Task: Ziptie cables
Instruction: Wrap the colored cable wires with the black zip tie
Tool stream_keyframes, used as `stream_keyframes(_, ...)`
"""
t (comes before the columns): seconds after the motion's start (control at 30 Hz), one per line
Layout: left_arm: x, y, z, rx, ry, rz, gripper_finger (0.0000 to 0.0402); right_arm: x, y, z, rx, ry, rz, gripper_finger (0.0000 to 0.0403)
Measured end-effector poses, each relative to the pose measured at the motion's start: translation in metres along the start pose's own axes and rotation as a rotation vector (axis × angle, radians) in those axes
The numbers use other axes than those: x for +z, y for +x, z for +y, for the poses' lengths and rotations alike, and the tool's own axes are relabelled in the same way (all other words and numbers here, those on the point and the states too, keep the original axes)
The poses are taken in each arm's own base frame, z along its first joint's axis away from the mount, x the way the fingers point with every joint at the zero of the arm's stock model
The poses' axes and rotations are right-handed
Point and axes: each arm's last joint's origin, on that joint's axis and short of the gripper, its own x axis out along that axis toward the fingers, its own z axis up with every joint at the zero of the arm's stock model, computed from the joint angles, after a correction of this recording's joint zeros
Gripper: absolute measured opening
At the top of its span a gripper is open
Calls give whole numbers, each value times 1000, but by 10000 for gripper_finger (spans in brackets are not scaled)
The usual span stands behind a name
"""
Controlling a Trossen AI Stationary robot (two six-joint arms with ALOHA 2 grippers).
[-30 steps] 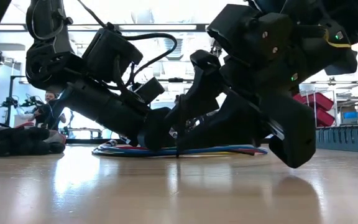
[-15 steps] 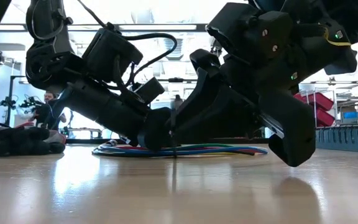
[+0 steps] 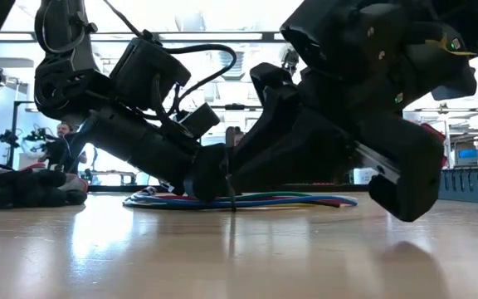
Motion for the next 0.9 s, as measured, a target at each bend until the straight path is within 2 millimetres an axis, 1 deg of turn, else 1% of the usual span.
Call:
stream_keyframes(0.23, 0, 0, 0, -1, -2, -3, 0, -5, 8, 6, 16, 53, -23, 104)
stream_keyframes(0.37, 0, 0, 0, -1, -2, -3, 0, -4, 10, 6, 4, 87, -43, 108)
stream_keyframes(0.5, 0, 0, 0, -1, -3, -4, 0, -3, 10, 4, -7, 95, -61, 87)
stream_keyframes(0.77, 1, 0, 0, -4, -17, -11, 0, -3, 11, 1, -19, 182, -69, 12)
stream_keyframes(0.9, 2, 0, -1, -7, -25, -18, 0, -4, 11, 1, -22, 235, -70, 2)
